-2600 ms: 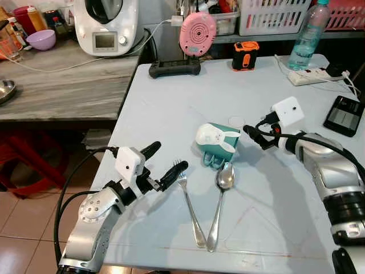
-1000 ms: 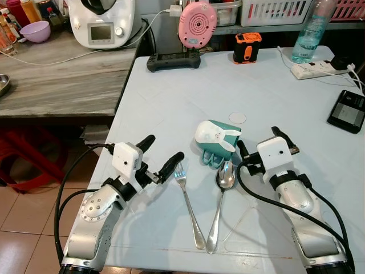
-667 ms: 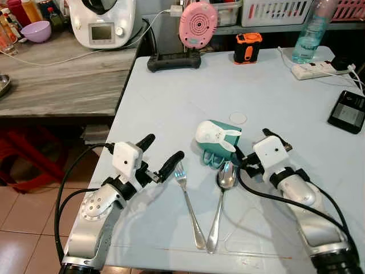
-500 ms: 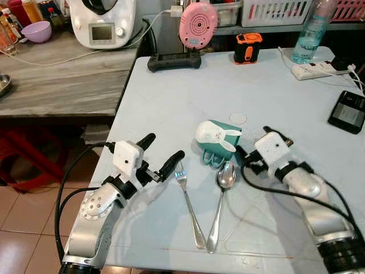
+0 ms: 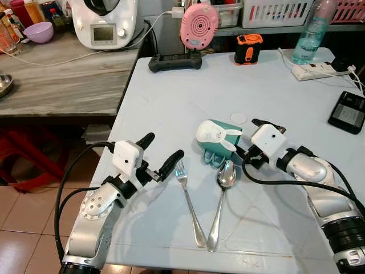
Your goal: Setting the table
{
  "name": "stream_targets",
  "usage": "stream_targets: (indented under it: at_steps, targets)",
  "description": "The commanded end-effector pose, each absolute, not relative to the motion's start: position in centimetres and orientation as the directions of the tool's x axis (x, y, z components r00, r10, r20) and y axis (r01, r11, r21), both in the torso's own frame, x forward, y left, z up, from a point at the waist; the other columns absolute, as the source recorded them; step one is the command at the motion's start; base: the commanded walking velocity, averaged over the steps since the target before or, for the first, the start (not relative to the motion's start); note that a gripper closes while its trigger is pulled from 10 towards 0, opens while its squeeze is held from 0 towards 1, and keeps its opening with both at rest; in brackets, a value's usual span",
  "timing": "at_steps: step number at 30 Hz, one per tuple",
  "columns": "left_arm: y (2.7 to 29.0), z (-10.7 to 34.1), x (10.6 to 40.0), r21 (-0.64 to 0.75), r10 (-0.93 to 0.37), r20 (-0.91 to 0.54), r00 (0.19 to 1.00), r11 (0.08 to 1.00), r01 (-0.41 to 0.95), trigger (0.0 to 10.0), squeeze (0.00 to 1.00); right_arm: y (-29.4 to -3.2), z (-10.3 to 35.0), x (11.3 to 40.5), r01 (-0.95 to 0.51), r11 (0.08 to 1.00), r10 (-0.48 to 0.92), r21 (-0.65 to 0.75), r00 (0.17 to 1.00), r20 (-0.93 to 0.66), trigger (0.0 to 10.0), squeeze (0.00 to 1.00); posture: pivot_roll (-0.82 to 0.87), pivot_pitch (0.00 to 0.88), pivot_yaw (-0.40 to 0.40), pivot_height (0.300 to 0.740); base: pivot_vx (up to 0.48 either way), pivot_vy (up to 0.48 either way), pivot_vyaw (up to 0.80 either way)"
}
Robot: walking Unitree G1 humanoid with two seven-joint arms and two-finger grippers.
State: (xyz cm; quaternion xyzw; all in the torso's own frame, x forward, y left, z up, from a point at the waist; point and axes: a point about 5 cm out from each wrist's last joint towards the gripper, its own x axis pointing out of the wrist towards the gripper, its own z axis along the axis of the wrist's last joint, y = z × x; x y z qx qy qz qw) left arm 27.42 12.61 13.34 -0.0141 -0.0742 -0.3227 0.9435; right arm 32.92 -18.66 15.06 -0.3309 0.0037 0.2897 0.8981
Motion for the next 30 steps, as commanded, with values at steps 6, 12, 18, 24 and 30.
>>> stream_targets:
  at_steps: [6, 12, 18, 24, 30]
  targets:
    - [12.8, 13.2, 27.3, 0.028, -0.603, 0.141, 0.785, 0.795, 0.606, 10.0, 0.00, -18.1, 15.3, 32.9, -0.580, 0.557, 0.590, -0.594, 0.780, -0.209, 10.0, 0.00, -0.10, 0.141, 0.111, 0.740, 0.000, 0.000, 0.00]
    - [12.6, 13.3, 27.4, 0.027, -0.607, 0.147, 0.781, 0.791, 0.611, 10.0, 0.00, -18.3, 15.8, 33.8, -0.585, 0.511, 0.600, -0.630, 0.767, -0.225, 10.0, 0.00, -0.10, 0.147, 0.109, 0.740, 0.000, 0.000, 0.00]
    - [12.5, 13.2, 27.1, 0.022, -0.609, 0.146, 0.780, 0.790, 0.613, 10.0, 0.00, -18.3, 16.5, 35.0, -0.579, 0.479, 0.605, -0.660, 0.762, -0.229, 3.3, 0.00, -0.10, 0.149, 0.108, 0.740, 0.000, 0.000, 0.00]
    - [12.5, 13.2, 27.2, 0.024, -0.609, 0.145, 0.779, 0.790, 0.613, 10.0, 0.00, -17.4, 16.6, 35.5, -0.594, 0.472, 0.631, -0.652, 0.744, -0.221, 0.0, 0.00, -0.10, 0.149, 0.108, 0.740, 0.000, 0.000, 0.00]
    - [12.5, 13.2, 27.2, 0.026, -0.606, 0.145, 0.782, 0.793, 0.609, 10.0, 0.00, -16.3, 15.9, 35.6, -0.615, 0.467, 0.664, -0.636, 0.718, -0.208, 0.0, 0.00, -0.09, 0.147, 0.107, 0.740, 0.000, 0.000, 0.00]
